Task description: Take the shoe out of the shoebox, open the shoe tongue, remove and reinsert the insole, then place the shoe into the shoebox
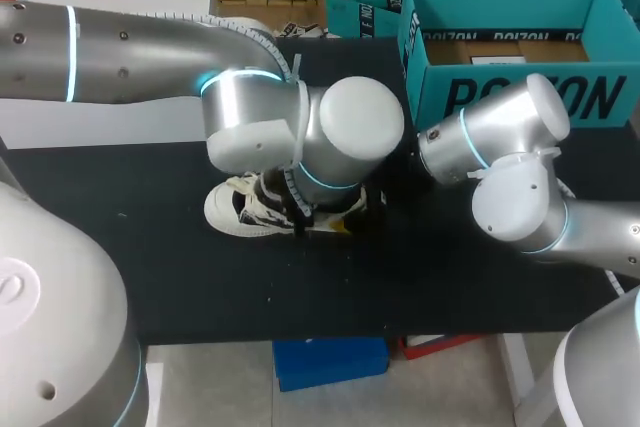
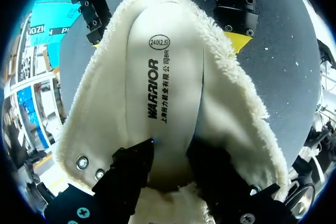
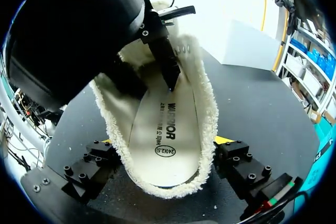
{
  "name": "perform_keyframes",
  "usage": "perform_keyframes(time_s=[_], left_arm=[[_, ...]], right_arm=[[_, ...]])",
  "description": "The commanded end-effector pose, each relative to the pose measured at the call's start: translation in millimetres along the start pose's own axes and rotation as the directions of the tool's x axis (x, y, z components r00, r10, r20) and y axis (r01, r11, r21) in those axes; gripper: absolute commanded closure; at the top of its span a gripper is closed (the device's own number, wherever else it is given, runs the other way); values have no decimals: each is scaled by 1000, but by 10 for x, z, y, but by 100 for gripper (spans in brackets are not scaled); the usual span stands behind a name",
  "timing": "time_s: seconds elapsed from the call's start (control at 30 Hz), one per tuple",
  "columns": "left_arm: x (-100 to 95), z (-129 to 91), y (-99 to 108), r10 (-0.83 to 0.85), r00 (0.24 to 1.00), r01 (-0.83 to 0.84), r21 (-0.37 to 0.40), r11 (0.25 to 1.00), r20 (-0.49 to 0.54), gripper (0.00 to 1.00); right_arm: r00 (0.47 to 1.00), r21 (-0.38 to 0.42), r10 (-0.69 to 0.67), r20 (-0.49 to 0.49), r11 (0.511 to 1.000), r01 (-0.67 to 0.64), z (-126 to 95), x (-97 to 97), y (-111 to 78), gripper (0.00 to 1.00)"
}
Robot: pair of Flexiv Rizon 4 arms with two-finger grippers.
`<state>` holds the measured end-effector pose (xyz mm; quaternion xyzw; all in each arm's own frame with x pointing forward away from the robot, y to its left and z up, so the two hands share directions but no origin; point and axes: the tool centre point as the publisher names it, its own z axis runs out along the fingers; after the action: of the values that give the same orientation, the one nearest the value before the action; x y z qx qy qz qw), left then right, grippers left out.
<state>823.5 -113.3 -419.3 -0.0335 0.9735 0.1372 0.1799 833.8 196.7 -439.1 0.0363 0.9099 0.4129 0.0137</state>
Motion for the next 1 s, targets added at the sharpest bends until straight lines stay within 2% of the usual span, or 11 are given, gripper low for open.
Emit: perform_keyframes(time_s=[0.03,0.5,0.7,0.83,0.93,1.0], left_arm=[[11,1044,31,-35,997,34,29,999,70,59],[-361,1074,86,-145,982,130,126,984,121,61],[-401,1062,66,-165,981,147,174,974,99,62],[-375,1045,25,-165,982,146,184,972,89,75],[-362,1027,0,-157,985,141,193,971,72,96],[-341,995,-15,-144,988,130,202,971,53,100]], right_arm=[[1000,2,3,-2,1000,-3,-5,-15,4,100],[1000,2,3,-2,1000,-3,-5,-15,4,100],[1000,2,3,-2,1000,-3,-5,-15,4,100],[1000,2,3,-2,1000,-3,-5,-15,4,100],[1000,2,3,-2,1000,-3,-5,-15,4,100],[1000,2,3,-2,1000,-3,-5,-15,4,100]])
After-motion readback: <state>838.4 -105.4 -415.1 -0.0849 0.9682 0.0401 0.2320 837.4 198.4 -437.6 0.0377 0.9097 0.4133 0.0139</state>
